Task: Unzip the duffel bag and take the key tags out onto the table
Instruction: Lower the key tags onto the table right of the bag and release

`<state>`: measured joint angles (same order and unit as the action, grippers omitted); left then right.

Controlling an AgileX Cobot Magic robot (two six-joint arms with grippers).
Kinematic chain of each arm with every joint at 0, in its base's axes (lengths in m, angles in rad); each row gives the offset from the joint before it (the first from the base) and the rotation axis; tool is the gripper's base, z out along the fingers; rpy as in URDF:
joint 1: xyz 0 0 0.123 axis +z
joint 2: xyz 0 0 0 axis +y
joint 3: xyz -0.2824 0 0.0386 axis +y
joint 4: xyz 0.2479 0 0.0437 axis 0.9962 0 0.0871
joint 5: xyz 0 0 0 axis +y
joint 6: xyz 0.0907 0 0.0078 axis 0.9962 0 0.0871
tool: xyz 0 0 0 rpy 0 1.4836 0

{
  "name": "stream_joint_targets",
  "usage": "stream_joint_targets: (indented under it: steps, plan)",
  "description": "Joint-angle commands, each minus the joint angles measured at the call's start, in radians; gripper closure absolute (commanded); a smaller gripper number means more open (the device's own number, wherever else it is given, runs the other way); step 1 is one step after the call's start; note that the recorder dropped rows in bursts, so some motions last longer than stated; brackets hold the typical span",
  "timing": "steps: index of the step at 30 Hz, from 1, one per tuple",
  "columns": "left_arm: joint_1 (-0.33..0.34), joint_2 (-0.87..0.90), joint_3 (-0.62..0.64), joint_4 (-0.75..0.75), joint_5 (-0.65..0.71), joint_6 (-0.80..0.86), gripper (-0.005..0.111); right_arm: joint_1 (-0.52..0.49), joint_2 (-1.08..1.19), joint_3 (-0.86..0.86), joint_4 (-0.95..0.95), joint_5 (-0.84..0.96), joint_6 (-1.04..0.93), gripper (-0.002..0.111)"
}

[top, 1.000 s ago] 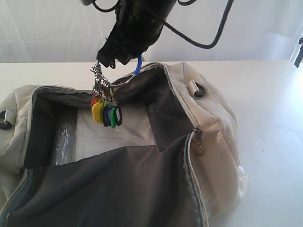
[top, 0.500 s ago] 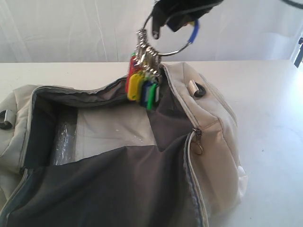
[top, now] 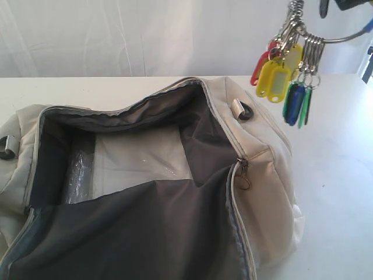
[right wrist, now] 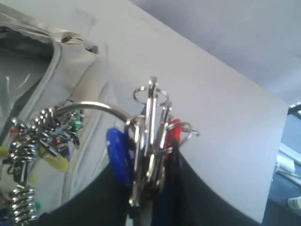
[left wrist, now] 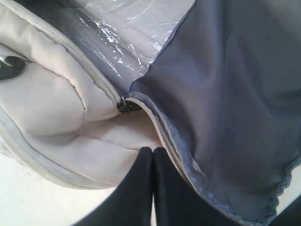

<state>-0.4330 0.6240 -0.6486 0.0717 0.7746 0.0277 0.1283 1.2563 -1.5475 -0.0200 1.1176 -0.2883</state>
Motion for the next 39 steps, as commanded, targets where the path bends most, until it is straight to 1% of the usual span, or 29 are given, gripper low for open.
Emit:
stream_joint_targets:
  steps: [1,3,7,12,14,21,22,24,39]
  plan:
    - [0.001,-0.008,0.007,-0.014,0.004,-0.002,0.107,-0.084,-0.006,0.072,0.0,-0.106,0.027,0.108]
    - [0.001,-0.008,0.007,-0.014,0.004,-0.002,0.107,-0.121,0.014,0.117,0.013,-0.15,0.027,0.108]
    - [0.001,-0.008,0.007,-0.014,0.004,-0.002,0.107,-0.2,0.076,0.194,0.031,-0.177,0.031,0.108]
    - [0.001,-0.008,0.007,-0.014,0.002,-0.002,0.107,-0.302,0.162,0.283,0.148,-0.214,0.023,0.108]
    - [0.001,-0.008,0.007,-0.014,0.002,-0.002,0.107,-0.328,0.183,0.328,0.164,-0.234,0.023,0.108]
    - [0.001,-0.008,0.007,-0.014,0.002,-0.002,0.107,-0.348,0.193,0.506,0.188,-0.382,0.023,0.108]
    - [0.001,-0.008,0.007,-0.014,0.002,-0.002,0.107,-0.348,0.197,0.546,0.217,-0.426,0.023,0.108]
    - [0.001,-0.008,0.007,-0.014,0.002,-0.002,0.107,-0.348,0.22,0.568,0.228,-0.44,0.022,0.108]
    - [0.001,-0.008,0.007,-0.014,0.002,-0.002,0.107,-0.348,0.523,0.572,0.275,-0.465,0.023,0.108]
